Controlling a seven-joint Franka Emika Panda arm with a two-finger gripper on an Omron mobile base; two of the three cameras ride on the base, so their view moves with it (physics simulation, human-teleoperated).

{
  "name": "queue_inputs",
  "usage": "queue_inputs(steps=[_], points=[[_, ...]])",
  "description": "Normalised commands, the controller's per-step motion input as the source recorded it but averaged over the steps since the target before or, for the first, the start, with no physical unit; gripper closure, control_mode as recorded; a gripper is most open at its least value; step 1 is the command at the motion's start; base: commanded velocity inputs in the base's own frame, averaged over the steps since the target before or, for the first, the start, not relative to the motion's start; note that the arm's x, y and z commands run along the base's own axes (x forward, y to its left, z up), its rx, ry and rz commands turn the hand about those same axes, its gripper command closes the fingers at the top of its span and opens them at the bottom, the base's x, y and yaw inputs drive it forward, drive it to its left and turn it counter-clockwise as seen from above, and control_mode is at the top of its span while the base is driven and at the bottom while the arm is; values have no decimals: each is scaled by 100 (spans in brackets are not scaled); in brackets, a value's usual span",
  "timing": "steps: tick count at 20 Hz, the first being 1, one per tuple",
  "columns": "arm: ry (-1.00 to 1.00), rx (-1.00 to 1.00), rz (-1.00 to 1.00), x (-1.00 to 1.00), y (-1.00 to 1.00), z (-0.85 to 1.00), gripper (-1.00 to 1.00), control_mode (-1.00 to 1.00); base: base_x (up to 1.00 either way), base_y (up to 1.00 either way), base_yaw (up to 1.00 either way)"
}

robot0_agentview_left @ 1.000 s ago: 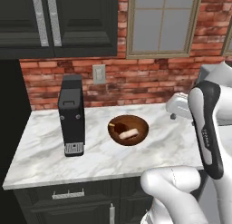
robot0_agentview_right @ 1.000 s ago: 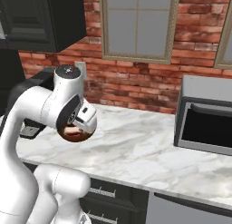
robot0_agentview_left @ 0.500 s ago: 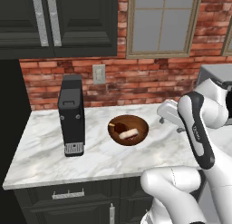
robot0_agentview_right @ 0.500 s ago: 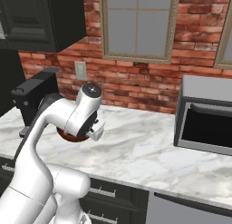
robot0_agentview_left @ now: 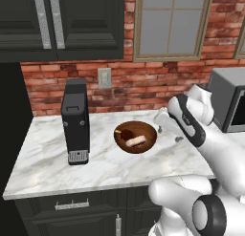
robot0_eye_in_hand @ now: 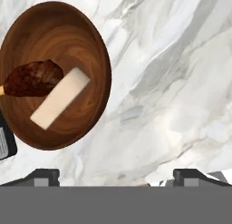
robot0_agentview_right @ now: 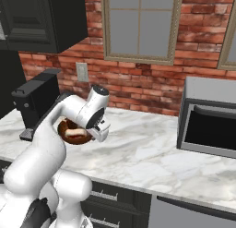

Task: Place the bowl with the squash and lemon on the top shelf of the fridge. Place the bowl with the steaks on the second highest shelf of the fridge.

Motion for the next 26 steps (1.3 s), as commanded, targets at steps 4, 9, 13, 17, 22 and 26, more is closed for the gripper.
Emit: queue_inputs(steps=[4,9,13,17,22,26], points=[[0,0,0,46,0,-48,-100,-100,0,0,0],[2,0,0,39,0,-32,-100,-100,0,0,0],[1,0,0,16,0,-47,-100,-100,0,0,0],[0,0,-1,45,0,-15,-100,-100,0,0,0],[0,0,-3,41,2,-15,-100,-100,0,0,0],[0,0,-2,9,3,-36,-100,-100,0,0,0]])
